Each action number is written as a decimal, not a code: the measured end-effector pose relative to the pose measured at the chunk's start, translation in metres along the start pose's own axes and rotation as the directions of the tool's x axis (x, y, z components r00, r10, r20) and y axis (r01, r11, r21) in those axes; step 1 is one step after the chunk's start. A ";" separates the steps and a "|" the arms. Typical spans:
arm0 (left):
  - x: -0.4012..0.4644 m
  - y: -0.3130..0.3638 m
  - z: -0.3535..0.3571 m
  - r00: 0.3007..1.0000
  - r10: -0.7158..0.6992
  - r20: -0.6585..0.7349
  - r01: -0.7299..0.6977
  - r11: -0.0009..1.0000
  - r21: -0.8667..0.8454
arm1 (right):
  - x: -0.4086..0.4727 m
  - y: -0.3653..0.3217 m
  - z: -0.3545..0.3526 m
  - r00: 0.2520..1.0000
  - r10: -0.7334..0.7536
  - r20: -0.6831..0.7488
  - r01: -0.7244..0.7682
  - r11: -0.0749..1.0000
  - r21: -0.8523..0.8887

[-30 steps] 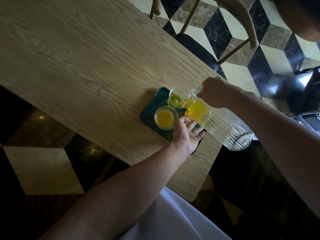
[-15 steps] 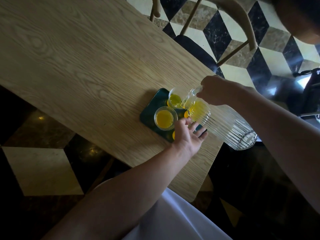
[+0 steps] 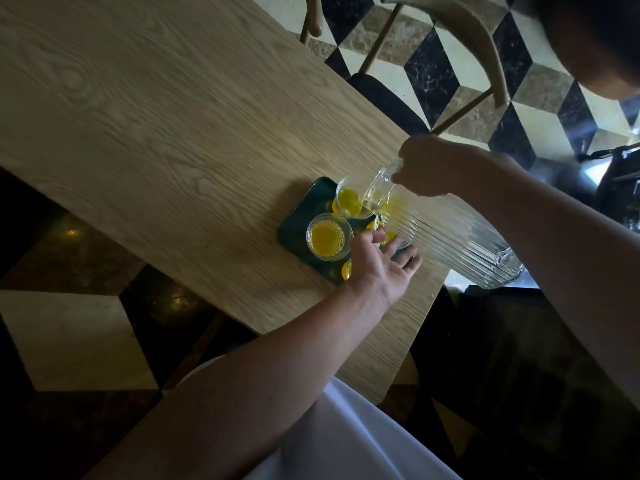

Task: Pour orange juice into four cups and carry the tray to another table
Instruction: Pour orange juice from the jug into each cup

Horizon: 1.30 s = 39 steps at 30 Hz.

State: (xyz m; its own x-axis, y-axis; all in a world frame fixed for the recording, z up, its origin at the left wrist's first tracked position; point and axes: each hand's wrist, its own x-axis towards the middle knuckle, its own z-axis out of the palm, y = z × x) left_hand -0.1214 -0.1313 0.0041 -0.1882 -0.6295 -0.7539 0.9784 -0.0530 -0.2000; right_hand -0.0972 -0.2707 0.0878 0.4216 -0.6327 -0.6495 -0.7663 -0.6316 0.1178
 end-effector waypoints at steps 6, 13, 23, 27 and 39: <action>-0.004 0.001 0.005 0.999 0.002 0.036 0.000 0.999 -0.038 | -0.004 -0.008 -0.010 1.000 0.014 -0.020 -0.013 0.998 0.055; -0.012 0.001 0.014 0.997 -0.005 0.079 0.011 0.997 -0.083 | -0.001 -0.011 -0.024 0.999 -0.024 -0.029 0.021 0.995 -0.096; -0.018 -0.001 0.023 0.997 -0.003 0.072 0.010 0.995 -0.100 | -0.012 -0.025 -0.038 1.000 -0.009 -0.016 0.007 0.994 -0.111; -0.020 -0.001 0.025 0.997 -0.007 0.075 0.015 0.995 -0.101 | -0.016 -0.027 -0.041 0.999 -0.033 0.010 0.034 0.981 -0.192; -0.026 -0.001 0.032 0.986 -0.054 0.156 0.082 0.981 -0.175 | -0.017 -0.037 -0.044 0.994 -0.081 -0.078 0.068 0.985 -0.158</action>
State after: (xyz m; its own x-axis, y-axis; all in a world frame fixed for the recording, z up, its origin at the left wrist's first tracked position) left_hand -0.1144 -0.1395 0.0437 -0.2253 -0.7390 -0.6349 0.9296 0.0320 -0.3671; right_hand -0.0549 -0.2566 0.1271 0.5186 -0.6128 -0.5962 -0.6501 -0.7356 0.1905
